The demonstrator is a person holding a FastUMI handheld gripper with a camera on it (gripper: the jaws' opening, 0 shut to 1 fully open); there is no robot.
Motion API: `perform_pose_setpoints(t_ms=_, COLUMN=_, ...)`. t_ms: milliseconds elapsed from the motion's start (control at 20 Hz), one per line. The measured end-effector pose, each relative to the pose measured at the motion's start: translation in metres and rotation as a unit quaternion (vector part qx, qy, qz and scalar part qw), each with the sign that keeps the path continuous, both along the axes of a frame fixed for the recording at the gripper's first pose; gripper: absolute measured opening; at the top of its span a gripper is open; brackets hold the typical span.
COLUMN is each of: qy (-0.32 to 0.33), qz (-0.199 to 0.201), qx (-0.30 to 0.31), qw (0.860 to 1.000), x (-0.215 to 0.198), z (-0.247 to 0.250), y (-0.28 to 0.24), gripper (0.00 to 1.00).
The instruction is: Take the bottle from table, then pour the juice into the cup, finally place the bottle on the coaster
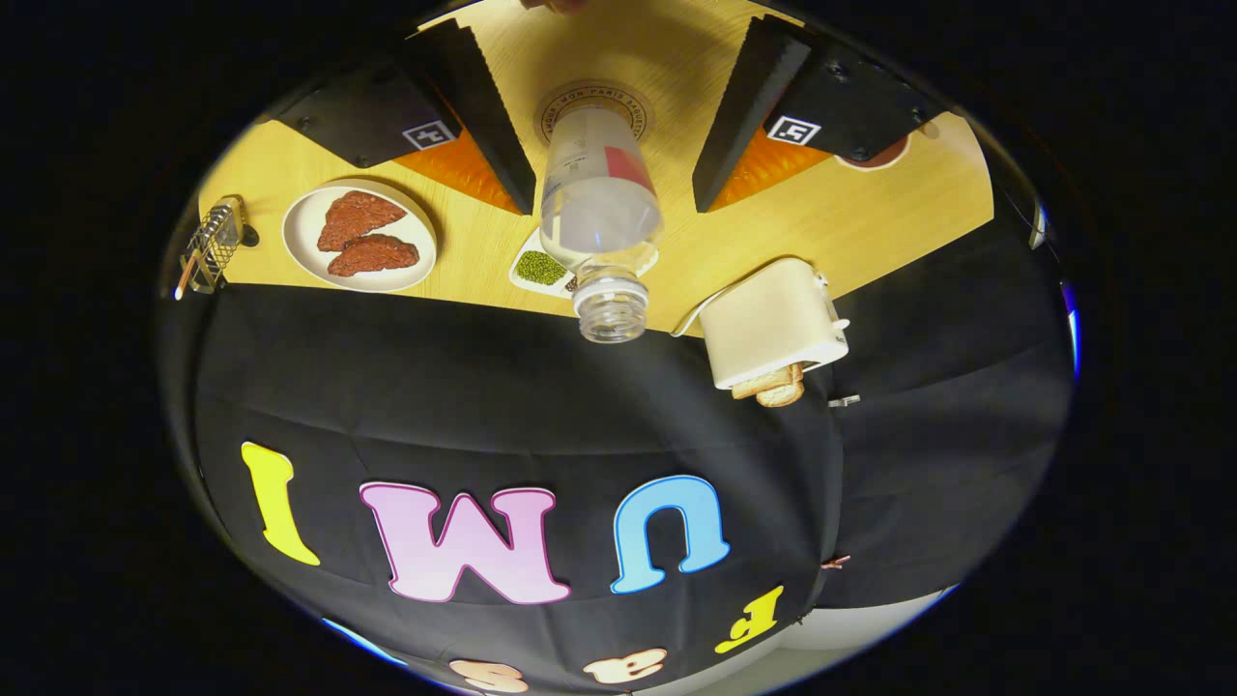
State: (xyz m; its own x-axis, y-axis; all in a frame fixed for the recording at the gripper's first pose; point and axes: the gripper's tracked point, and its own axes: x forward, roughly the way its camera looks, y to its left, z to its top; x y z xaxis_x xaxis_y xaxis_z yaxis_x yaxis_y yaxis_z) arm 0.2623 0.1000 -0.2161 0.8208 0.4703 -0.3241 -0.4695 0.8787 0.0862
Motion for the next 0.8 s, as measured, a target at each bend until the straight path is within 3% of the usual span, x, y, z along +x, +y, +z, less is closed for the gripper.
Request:
perform_pose_setpoints(t_ms=350, qy=-0.003, qz=-0.05, qx=0.002, qw=0.999, x=-0.061, z=0.043, y=-0.034, gripper=1.0)
perform_pose_setpoints(t_ms=800, qy=-0.047, qz=-0.12, qx=-0.048, qw=0.991, x=-0.165, z=0.11, y=-0.081, gripper=1.0)
